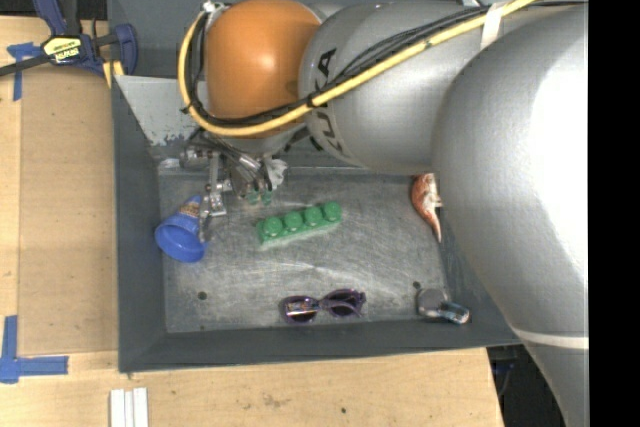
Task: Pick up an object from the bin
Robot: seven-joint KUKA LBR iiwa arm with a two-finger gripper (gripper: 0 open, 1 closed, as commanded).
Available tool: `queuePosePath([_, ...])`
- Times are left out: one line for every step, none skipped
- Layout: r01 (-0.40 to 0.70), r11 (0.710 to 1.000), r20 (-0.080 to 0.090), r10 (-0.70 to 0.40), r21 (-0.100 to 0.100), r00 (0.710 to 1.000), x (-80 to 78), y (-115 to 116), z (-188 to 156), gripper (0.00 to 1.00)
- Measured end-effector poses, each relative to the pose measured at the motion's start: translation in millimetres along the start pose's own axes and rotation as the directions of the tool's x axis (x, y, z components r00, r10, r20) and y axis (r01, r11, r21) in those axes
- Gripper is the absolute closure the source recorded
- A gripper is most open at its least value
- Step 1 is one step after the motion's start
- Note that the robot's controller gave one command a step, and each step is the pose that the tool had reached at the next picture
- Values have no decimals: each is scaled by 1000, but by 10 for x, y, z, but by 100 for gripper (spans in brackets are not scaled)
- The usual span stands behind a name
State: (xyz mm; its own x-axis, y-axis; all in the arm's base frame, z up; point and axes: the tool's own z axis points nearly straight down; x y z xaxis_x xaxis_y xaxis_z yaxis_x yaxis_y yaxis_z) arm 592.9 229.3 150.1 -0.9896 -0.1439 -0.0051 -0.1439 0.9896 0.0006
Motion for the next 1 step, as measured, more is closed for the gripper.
queuePosePath([338,941,-5,-338,-1,941,203,140,63,0])
